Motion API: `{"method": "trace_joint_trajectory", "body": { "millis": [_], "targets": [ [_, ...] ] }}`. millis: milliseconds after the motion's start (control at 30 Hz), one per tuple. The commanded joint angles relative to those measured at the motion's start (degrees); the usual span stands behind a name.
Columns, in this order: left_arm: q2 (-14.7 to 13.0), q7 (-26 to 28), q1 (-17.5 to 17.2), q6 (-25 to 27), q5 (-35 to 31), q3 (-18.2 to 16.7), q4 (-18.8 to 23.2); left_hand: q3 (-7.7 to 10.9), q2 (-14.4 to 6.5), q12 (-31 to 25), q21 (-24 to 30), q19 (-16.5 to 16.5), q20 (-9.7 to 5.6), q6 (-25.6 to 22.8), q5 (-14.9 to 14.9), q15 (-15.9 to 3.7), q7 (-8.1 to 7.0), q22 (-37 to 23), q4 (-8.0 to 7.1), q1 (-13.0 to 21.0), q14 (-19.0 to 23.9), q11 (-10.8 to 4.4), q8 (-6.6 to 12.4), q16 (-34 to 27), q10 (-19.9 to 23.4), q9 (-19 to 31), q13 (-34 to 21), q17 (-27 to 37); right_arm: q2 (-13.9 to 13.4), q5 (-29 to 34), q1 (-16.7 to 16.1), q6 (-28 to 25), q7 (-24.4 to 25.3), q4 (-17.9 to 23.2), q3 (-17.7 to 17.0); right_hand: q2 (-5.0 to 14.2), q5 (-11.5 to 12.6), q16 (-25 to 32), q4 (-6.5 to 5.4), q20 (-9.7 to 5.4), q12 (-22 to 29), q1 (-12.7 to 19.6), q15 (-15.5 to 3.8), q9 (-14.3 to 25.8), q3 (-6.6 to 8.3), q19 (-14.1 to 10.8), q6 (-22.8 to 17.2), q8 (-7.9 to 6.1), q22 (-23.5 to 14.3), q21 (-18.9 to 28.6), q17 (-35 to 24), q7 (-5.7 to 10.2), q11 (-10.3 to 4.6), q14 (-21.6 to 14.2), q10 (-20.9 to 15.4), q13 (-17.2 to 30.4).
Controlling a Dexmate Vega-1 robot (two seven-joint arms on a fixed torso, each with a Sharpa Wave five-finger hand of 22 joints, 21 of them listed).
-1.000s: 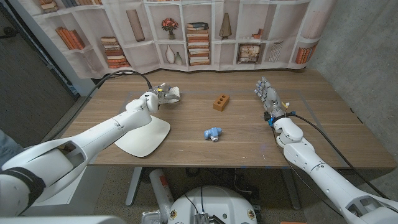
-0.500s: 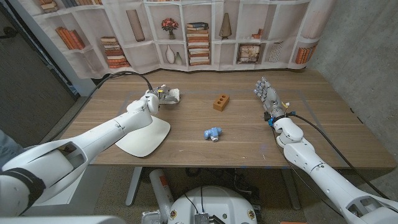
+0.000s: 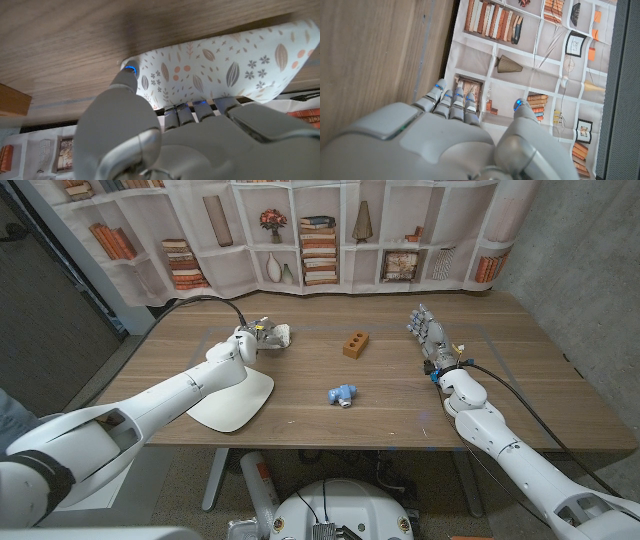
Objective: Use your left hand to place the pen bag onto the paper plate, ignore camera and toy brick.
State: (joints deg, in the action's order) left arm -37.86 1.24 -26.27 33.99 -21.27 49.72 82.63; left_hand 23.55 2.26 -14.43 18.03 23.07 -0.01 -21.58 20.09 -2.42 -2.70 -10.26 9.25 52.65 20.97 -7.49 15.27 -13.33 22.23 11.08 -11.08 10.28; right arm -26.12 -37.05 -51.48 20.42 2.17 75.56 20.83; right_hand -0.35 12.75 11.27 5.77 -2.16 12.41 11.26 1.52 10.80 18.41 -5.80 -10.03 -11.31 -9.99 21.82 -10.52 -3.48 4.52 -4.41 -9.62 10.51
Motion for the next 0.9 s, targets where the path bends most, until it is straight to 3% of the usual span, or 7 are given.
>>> {"method": "trace_joint_trajectory", "body": {
  "millis": [33, 100, 367, 533, 767, 900],
  "targets": [
    [1.72, 3.33, -0.02, 1.55, -0.44, -0.07, -1.27, 1.45, -2.03, -0.74, 1.01, 3.85, -0.79, -4.82, -2.20, -4.65, -0.57, -0.18, -0.24, 3.62, 4.67, -1.31, 1.41, -0.74, 4.66, 0.26, -0.15, 0.31, 0.28, -0.05, 0.52, 0.02, -0.36, -0.73, 0.20, 0.34, -0.16, -0.17, 0.28, -1.46, 0.01, 0.15, 0.15, 0.06, -0.11, -0.68, -0.17, 0.13, -0.17, -0.19, -0.11, 0.13, 0.19, -0.56, -0.21, 0.18],
    [2.06, 4.26, -0.12, 2.07, -0.57, -0.14, -1.42, 2.46, -3.60, -0.93, 1.46, 5.60, -0.80, -7.39, -3.78, -5.23, -0.83, -0.23, -0.25, 5.61, 7.33, -2.16, 2.02, -1.12, 7.17, 0.27, -0.19, 0.43, 0.33, -0.12, 0.63, 0.03, -0.52, -0.91, 0.22, 0.34, -0.15, -0.18, 0.30, -1.49, 0.00, 0.18, 0.15, 0.06, -0.11, -0.71, -0.17, 0.13, -0.17, -0.24, -0.11, 0.14, 0.14, -0.54, -0.21, 0.18],
    [2.34, 5.51, -0.35, 2.69, -0.06, -0.33, -1.42, 4.13, -6.16, -1.00, 2.13, 7.75, -0.86, -10.52, -6.73, -5.80, -1.33, -0.38, -0.36, 8.23, 11.31, -3.11, 2.70, -1.68, 10.66, 0.36, -0.35, 0.74, 0.51, -0.31, 0.91, 0.15, -1.01, -1.41, 0.30, 0.32, -0.16, -0.19, 0.34, -1.46, -0.01, 0.20, 0.14, 0.07, -0.15, -0.81, -0.16, 0.12, -0.17, -0.38, -0.11, 0.13, 0.13, -0.58, -0.22, 0.18],
    [2.24, 5.94, -0.53, 2.62, 0.36, -0.41, -1.18, 4.92, -6.99, -0.64, 2.64, 9.11, -0.77, -11.54, -7.74, -6.05, -1.45, -0.44, -0.27, 9.50, 13.05, -1.03, 2.86, -1.80, 11.33, 0.46, -0.50, 0.89, 0.46, -0.27, 0.92, 0.19, -1.08, -1.38, 0.30, 0.35, -0.15, -0.13, 0.40, -1.53, 0.03, 0.28, 0.10, 0.07, -0.15, -1.17, -0.12, 0.13, -0.16, -0.44, -0.11, 0.06, 0.33, -0.81, -0.36, 0.18],
    [2.02, 6.32, -0.81, 3.27, 0.77, -0.67, -0.19, 6.75, -9.15, -0.05, 3.25, 10.44, -1.42, -11.66, -8.34, -6.69, -1.25, -0.54, 0.17, 12.23, 13.99, -0.61, 2.54, -1.53, 11.71, 0.54, -0.65, 1.14, 0.20, -0.24, 0.66, 0.19, -0.94, -0.95, 0.17, 0.39, -0.13, -0.17, 0.51, -1.51, 0.01, 0.46, 0.09, 0.07, -0.12, -1.31, -0.12, 0.12, -0.15, -0.61, -0.08, 0.07, 0.36, -0.84, -0.34, 0.19],
    [1.90, 7.44, -1.38, 3.13, 1.16, -1.24, 0.45, 7.47, -9.53, -0.21, 4.32, 12.64, -2.43, -13.43, -8.90, -7.49, -1.58, -0.64, 0.18, 13.43, 16.14, -1.31, 2.90, -1.77, 13.57, 0.61, -0.75, 1.22, 0.00, -0.30, 0.42, 0.12, -0.84, -0.61, 0.04, 0.41, -0.12, -0.19, 0.55, -1.48, -0.01, 0.52, 0.14, 0.07, -0.12, -1.32, -0.14, 0.11, -0.15, -0.71, -0.07, 0.04, 0.35, -0.83, -0.31, 0.19]
  ]
}}
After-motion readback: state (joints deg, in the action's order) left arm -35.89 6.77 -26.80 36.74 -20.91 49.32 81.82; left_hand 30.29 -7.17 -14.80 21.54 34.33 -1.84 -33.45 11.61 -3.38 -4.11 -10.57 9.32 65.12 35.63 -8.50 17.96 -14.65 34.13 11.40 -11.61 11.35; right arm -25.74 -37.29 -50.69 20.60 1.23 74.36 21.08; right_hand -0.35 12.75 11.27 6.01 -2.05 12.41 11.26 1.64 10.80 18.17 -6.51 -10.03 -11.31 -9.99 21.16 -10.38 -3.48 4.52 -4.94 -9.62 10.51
